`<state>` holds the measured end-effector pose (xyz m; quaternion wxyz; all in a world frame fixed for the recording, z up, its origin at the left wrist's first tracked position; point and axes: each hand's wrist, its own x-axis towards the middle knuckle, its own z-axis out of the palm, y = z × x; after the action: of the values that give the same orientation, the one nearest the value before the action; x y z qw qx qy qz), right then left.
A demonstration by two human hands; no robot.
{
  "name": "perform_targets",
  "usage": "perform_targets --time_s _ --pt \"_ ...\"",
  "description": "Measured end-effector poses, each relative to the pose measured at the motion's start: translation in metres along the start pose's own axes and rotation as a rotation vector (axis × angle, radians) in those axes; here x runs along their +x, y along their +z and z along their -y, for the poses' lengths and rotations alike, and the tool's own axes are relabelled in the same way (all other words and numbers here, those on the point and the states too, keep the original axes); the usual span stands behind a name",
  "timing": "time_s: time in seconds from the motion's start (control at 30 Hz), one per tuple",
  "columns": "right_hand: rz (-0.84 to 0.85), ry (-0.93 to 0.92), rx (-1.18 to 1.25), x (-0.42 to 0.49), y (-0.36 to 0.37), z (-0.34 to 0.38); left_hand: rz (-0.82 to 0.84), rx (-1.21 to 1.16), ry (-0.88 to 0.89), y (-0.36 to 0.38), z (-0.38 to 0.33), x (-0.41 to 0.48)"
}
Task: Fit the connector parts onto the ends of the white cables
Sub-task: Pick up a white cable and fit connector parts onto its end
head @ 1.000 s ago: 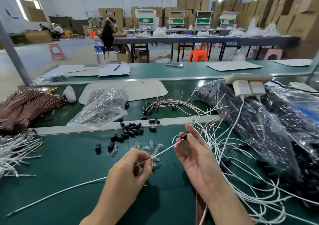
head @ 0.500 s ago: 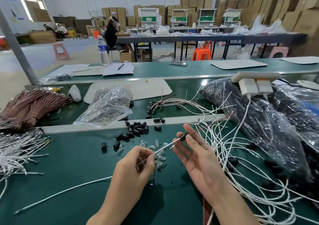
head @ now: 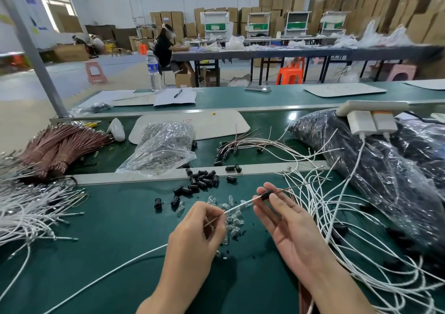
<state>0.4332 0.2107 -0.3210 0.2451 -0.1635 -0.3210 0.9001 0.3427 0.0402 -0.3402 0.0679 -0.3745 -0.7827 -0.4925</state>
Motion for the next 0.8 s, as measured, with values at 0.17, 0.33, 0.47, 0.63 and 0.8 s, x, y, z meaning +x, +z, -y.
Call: perform_targets --time_s 0.17,0.33,0.47,0.63,0.8 --pt "0.039 0.056 -0.048 -0.002 0.004 -0.008 -0.009 0.064 0.043 0.002 0.000 0.000" --pt "0.082 0.070 -0.141 -0.006 0.010 -0.011 0.038 0.094 0.074 0.001 -0.004 0.002" --pt "-0.005 -0.034 -0.045 -0.004 0.003 0.005 0.107 0.209 0.053 -0.009 0.004 0.005" --pt "0.062 0.017 -0.123 -0.010 0.005 -0.005 0.065 0.152 0.107 -0.007 -0.007 0.005" --pt "0.077 -0.050 -0.129 -0.010 0.008 -0.003 0.100 0.223 0.118 -0.008 -0.006 0.003"
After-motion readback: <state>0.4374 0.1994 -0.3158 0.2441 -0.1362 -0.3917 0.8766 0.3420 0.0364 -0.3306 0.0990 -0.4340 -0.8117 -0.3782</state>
